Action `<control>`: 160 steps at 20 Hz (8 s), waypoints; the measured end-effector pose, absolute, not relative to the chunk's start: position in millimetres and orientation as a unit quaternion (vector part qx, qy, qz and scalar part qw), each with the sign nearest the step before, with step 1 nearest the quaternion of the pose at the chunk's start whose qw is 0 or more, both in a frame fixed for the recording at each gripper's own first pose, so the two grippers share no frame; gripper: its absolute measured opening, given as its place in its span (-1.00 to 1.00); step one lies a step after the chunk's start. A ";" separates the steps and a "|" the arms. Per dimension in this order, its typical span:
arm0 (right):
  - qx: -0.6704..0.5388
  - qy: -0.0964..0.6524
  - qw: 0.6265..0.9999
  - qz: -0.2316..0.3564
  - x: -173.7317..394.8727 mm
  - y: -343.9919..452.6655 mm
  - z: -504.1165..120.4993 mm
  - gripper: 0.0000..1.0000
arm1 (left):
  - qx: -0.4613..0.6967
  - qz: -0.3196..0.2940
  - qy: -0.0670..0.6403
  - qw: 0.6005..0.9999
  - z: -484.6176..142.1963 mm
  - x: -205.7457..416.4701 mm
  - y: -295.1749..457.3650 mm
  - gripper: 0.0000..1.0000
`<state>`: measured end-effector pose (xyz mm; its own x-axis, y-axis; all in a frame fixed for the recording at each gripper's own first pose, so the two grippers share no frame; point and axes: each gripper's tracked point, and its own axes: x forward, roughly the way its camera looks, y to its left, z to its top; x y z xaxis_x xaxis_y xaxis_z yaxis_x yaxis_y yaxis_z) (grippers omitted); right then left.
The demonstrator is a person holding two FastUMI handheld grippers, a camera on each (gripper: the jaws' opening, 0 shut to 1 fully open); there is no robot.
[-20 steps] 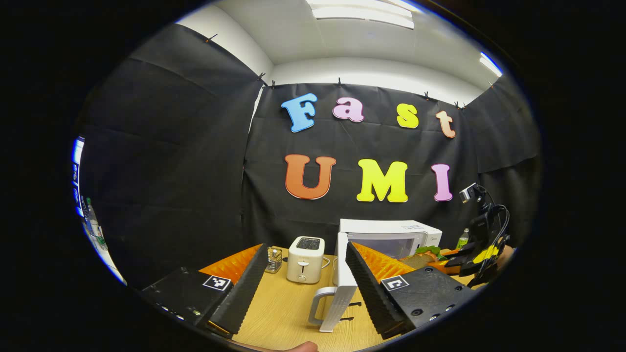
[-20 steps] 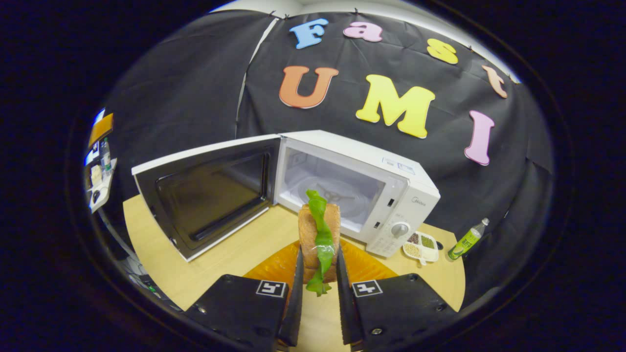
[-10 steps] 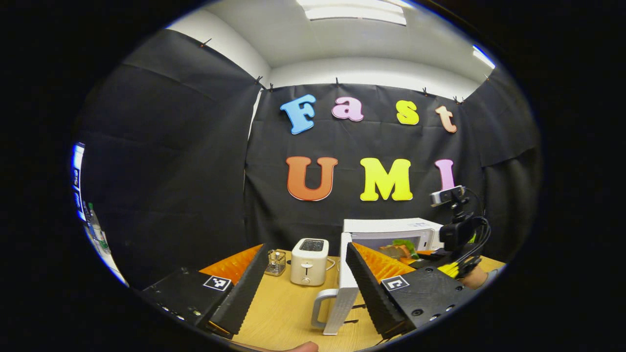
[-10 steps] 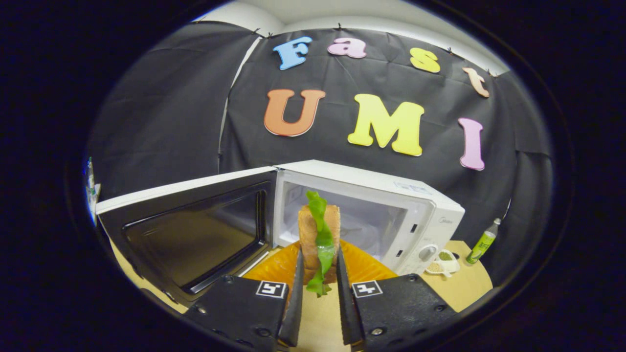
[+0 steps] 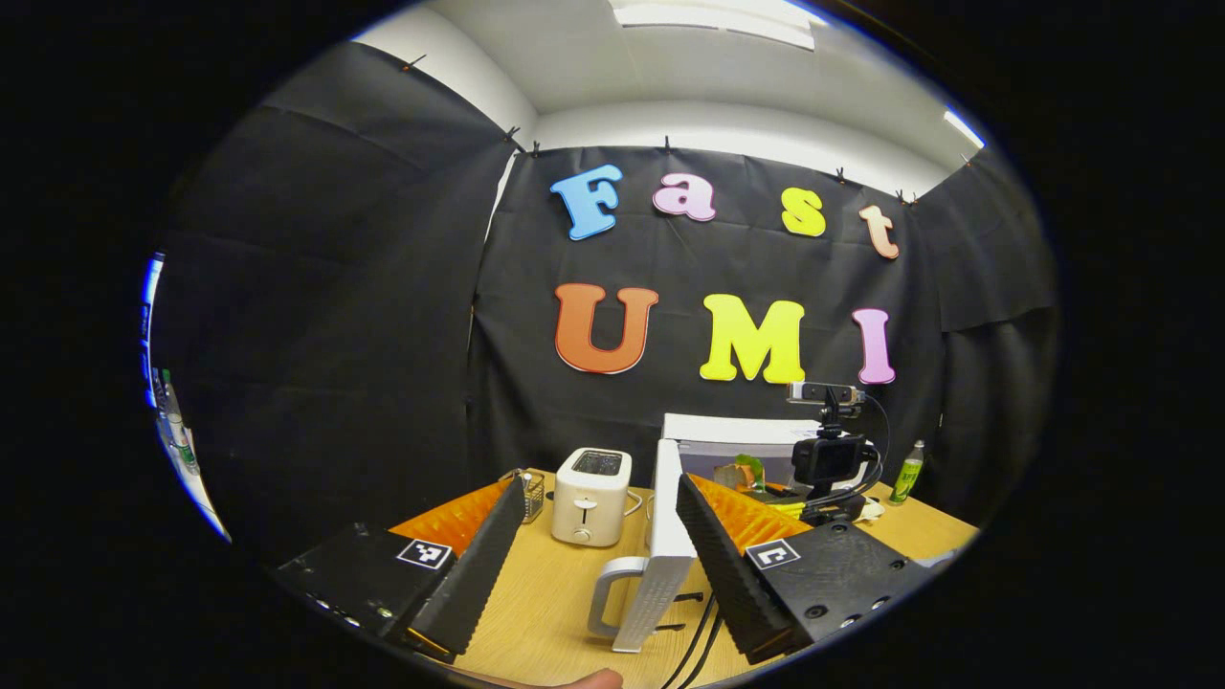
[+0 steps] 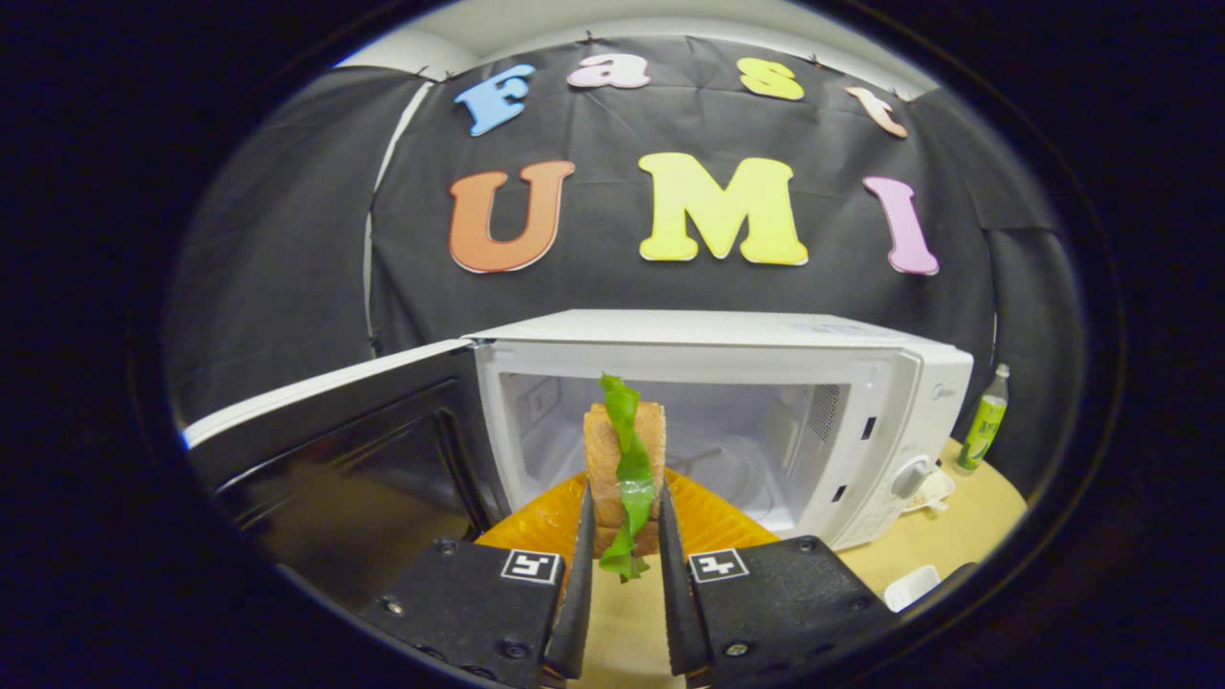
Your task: Open the microwave oven with the left hand, put the food in, and close the microwave oven.
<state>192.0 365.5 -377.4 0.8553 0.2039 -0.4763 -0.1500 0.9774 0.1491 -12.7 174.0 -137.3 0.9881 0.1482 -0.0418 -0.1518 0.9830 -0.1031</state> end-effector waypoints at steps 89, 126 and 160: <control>0.056 0.118 0.990 0.057 -39.0 20.7 -142.1 1.00 | -0.042 -0.091 0.072 0.992 -265.8 34.9 87.8 -1.00; 0.074 0.117 0.989 0.060 -33.5 -27.9 -170.8 1.00 | 0.007 -0.218 0.113 0.969 -304.0 242.6 -149.9 -1.00; 0.040 0.119 0.992 0.010 -73.4 -21.0 -135.9 1.00 | -0.109 -0.083 0.149 0.979 -196.5 99.0 -73.6 0.91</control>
<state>-73.4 -21.0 -135.9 0.9712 0.0303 -0.2362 -0.0113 0.9966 0.0813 99.0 -73.6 -196.5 0.9420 -0.1945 -0.2734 0.1299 0.9627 -0.2374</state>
